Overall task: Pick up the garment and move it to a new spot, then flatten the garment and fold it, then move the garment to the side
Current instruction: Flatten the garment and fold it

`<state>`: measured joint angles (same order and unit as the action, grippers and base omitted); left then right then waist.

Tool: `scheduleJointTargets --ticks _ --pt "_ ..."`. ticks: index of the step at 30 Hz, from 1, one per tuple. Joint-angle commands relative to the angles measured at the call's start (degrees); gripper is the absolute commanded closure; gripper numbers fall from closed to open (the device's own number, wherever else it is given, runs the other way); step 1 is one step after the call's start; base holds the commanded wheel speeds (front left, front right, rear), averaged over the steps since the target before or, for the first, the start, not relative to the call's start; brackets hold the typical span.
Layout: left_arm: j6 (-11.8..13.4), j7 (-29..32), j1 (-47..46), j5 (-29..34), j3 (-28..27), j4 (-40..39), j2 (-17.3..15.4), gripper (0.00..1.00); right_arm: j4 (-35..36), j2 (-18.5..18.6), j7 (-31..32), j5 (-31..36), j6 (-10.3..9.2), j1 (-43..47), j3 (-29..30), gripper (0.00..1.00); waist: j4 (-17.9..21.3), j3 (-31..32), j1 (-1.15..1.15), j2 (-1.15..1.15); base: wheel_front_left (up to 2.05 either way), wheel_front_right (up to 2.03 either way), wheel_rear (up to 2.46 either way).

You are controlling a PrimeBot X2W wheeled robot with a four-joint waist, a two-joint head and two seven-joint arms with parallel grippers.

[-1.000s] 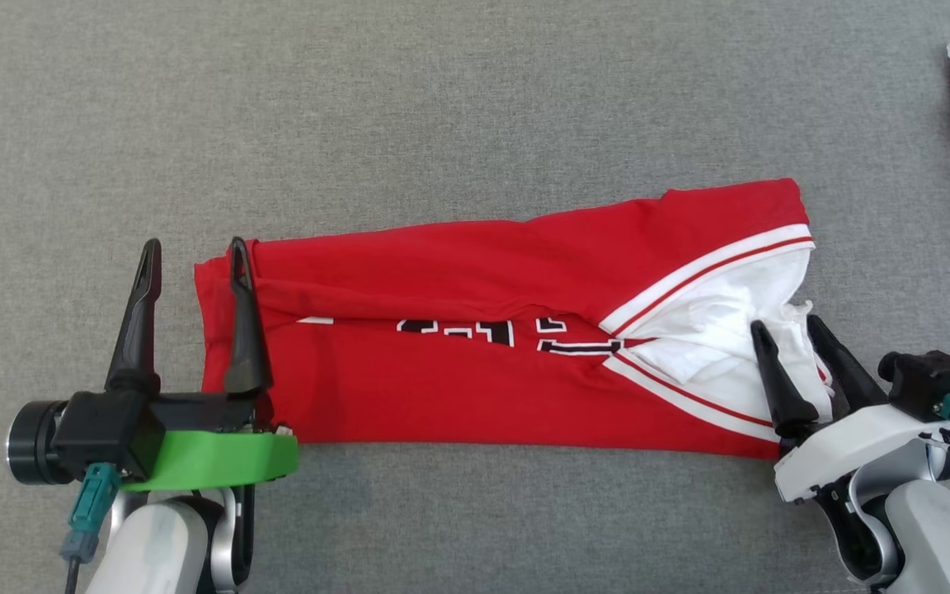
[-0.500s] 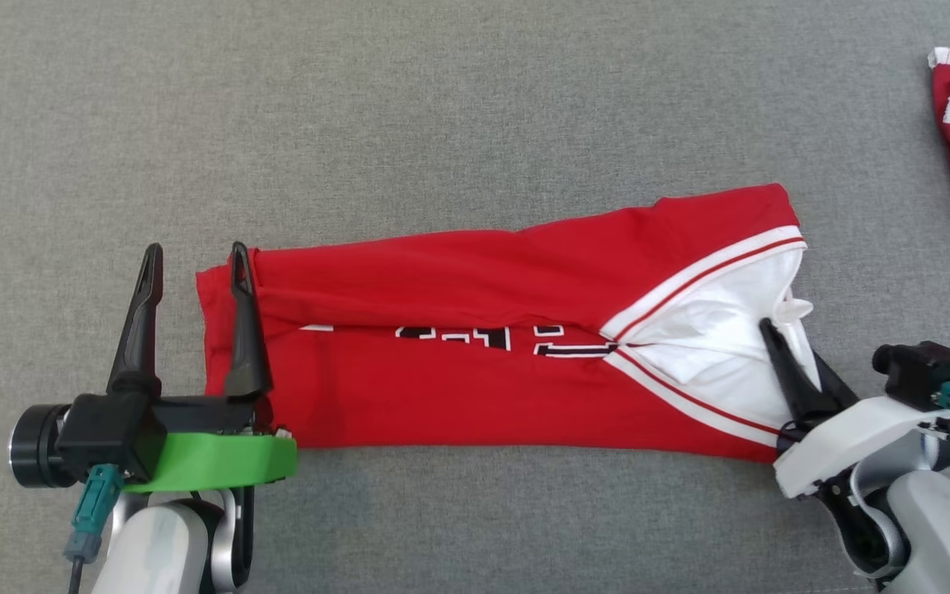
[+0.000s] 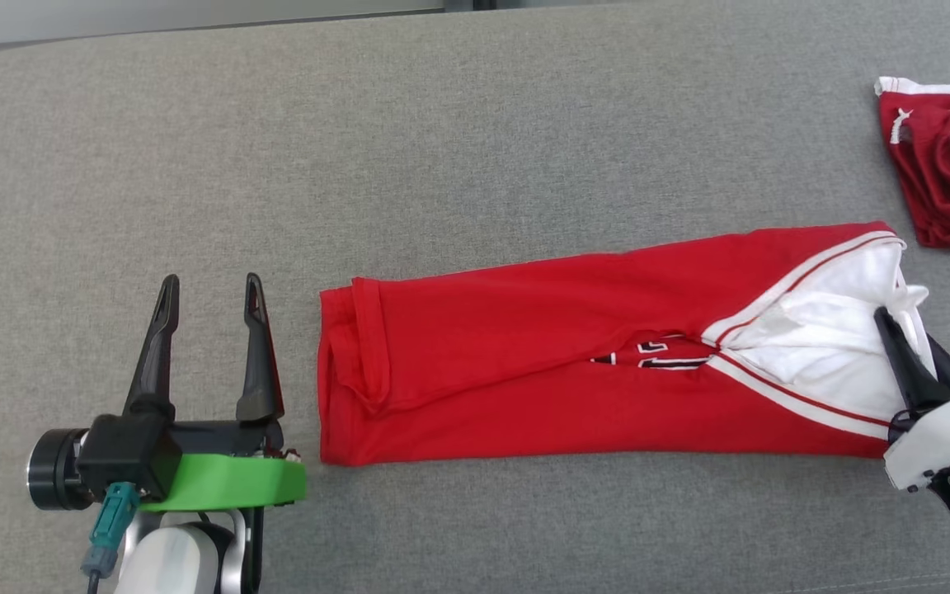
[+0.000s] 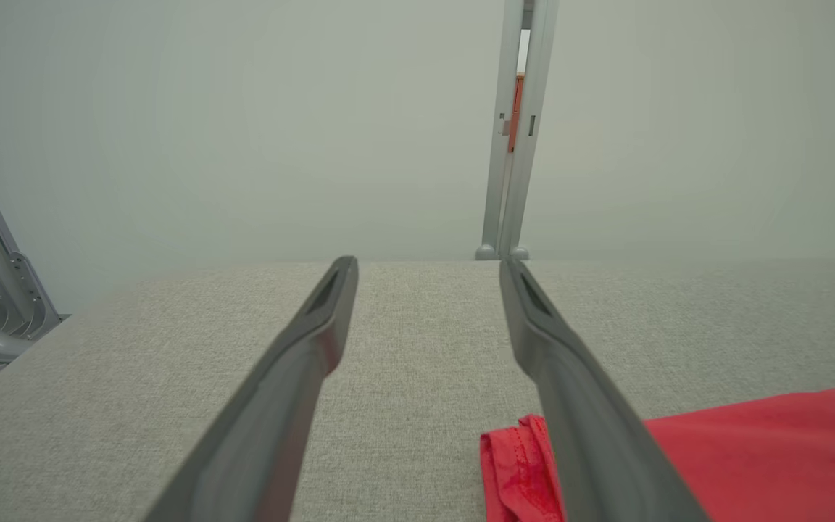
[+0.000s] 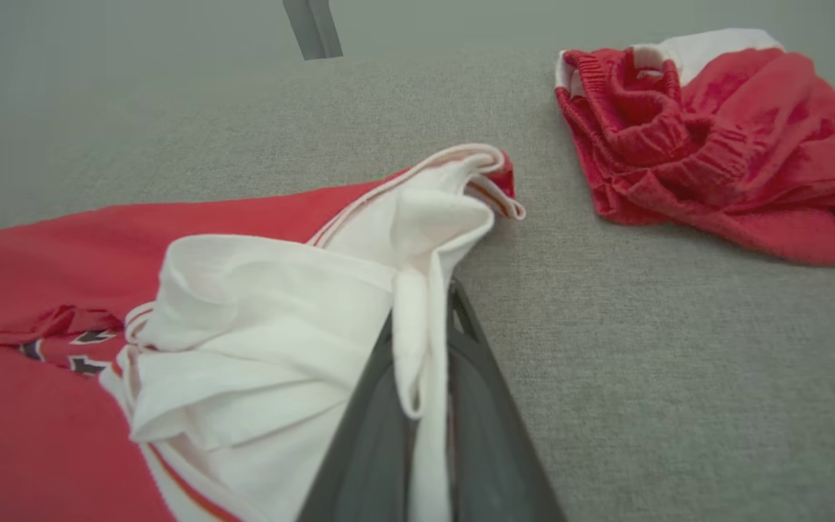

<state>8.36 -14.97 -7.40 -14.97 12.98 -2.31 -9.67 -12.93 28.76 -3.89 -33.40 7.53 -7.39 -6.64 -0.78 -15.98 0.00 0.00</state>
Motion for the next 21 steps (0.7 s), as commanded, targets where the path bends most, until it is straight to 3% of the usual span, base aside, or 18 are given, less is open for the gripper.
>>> scheduleJointTargets --ticks 1,6,11,21 --pt "-0.2 -0.3 0.6 0.3 -0.2 0.1 0.2 0.0 2.1 0.3 1.3 1.0 -0.08 -1.1 -0.3 1.0 0.4 0.7 0.0 0.0 0.0 0.0 0.0" --pt "-0.8 -0.3 0.8 0.4 0.1 0.5 0.8 0.0 15.1 -0.9 11.7 5.3 -0.05 -5.3 -6.3 1.0 0.4 1.7 0.0 0.0 0.0 0.0 0.0" --pt "-1.5 -0.3 -0.3 0.7 0.4 0.9 1.2 0.0 19.8 -4.7 17.3 5.2 -0.05 -10.5 -16.2 1.0 -0.7 1.4 0.0 0.0 0.0 0.0 0.0" --pt "-2.7 -0.3 -2.4 1.0 0.6 1.7 2.9 0.0 7.9 -20.9 14.4 -0.3 -0.04 -17.7 -28.6 1.0 -3.8 -1.2 0.0 0.0 0.0 0.0 0.0"
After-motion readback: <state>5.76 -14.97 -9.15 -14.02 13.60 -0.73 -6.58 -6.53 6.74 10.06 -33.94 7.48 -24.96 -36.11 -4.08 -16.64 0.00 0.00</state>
